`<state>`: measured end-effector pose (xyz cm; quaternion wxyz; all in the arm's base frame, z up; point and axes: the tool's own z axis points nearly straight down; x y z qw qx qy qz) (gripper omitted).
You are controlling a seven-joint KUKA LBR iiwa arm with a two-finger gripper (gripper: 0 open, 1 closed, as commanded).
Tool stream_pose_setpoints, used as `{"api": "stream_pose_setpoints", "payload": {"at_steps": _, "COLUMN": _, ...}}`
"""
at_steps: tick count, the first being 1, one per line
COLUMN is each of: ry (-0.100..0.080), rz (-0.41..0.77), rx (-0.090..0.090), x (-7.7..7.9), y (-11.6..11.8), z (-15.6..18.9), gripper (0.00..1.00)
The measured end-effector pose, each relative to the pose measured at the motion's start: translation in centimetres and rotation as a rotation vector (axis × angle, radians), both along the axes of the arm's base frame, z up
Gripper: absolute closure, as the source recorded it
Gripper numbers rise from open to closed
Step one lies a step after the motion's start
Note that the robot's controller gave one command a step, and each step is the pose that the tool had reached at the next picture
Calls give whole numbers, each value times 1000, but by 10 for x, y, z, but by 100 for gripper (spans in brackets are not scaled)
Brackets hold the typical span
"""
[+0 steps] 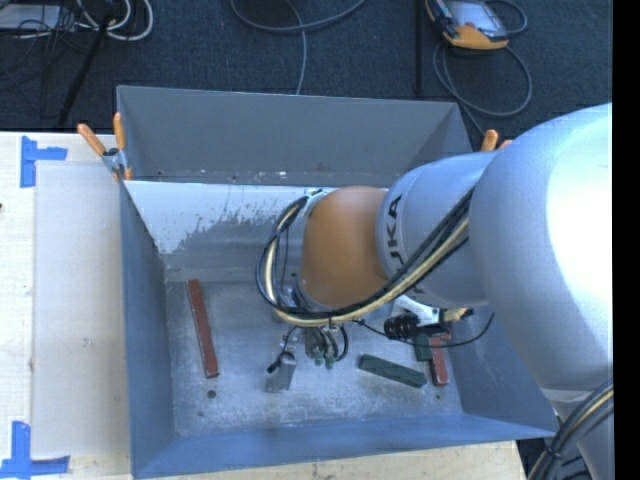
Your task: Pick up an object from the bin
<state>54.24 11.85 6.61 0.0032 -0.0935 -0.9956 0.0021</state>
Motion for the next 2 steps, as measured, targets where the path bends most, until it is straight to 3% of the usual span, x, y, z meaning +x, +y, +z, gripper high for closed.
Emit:
{"api": "stream_pose_setpoints", "payload": {"at_steps": 1, "ry": -16, "rz": -42, "rx": 1, "x": 16, "y": -86, "z": 114, "gripper": 0}}
{"api": "stream_pose_setpoints", "payload": {"at_steps": 2, "ry": 2, "rz": -148, "rx": 1, "x": -4, "y": -144, "z": 24, "gripper": 0}}
